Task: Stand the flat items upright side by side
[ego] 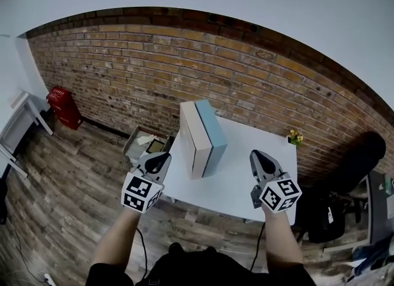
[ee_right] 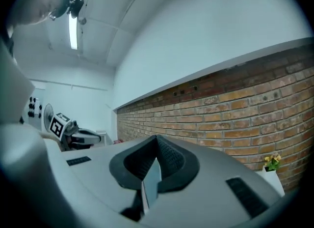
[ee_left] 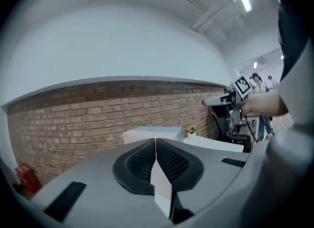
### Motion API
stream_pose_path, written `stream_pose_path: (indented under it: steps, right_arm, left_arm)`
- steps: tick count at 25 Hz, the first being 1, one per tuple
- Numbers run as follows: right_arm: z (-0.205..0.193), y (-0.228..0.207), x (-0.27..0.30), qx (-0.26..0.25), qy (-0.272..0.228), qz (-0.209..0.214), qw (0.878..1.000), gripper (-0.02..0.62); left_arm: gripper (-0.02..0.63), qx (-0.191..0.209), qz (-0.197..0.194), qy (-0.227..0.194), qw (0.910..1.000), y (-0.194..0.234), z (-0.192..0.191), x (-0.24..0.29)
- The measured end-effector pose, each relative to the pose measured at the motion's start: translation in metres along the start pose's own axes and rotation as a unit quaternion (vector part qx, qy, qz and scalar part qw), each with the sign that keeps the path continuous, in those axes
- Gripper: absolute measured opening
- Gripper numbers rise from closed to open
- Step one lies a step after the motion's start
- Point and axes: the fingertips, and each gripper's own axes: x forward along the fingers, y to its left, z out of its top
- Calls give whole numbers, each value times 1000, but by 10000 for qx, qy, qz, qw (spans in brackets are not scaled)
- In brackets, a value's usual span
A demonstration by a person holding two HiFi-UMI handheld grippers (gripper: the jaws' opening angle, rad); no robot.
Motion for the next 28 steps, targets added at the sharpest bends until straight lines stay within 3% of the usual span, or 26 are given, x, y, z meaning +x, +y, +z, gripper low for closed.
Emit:
stream_pose_path:
  steps: [2, 5, 7, 9, 11, 16, 19, 23, 28]
  right_arm:
    - [-2, -1, 5, -25, -9, 55, 10000, 17]
    - [-6, -6, 12, 460, -272, -106, 9985, 17]
    - [-17, 0, 14, 636, -387, -183, 9971, 15]
    - [-44, 16, 11, 542, -202, -103, 9983, 17]
    - [-74, 28, 2, 417, 104, -28, 9991, 17]
    - [-124, 4, -28, 738, 555, -340, 9951, 17]
    - [-117, -11, -30, 783, 441, -472, 9948, 17]
    - [-87, -16, -23, 321, 228, -343, 9986, 17]
    - [-61, -21, -21, 181, 50, -216, 9996, 17]
  left_arm:
    - [21, -327, 99, -133, 9993, 5, 11, 11]
    - [21, -345, 864, -191, 9955, 20, 7, 16]
    - [21, -719, 1185, -239, 9901, 19, -8, 16]
    - [21, -991, 1005, -137, 9899, -3, -30, 18]
    - [21, -876, 790, 125, 9929, -30, -52, 19]
    - [21, -953, 756, 322, 9920, -60, -76, 20]
    - [21, -909, 813, 338, 9920, -58, -74, 23]
    - [21, -680, 789, 176, 9944, -55, -48, 35]
    - [21, -533, 738, -103, 9958, -56, -14, 46]
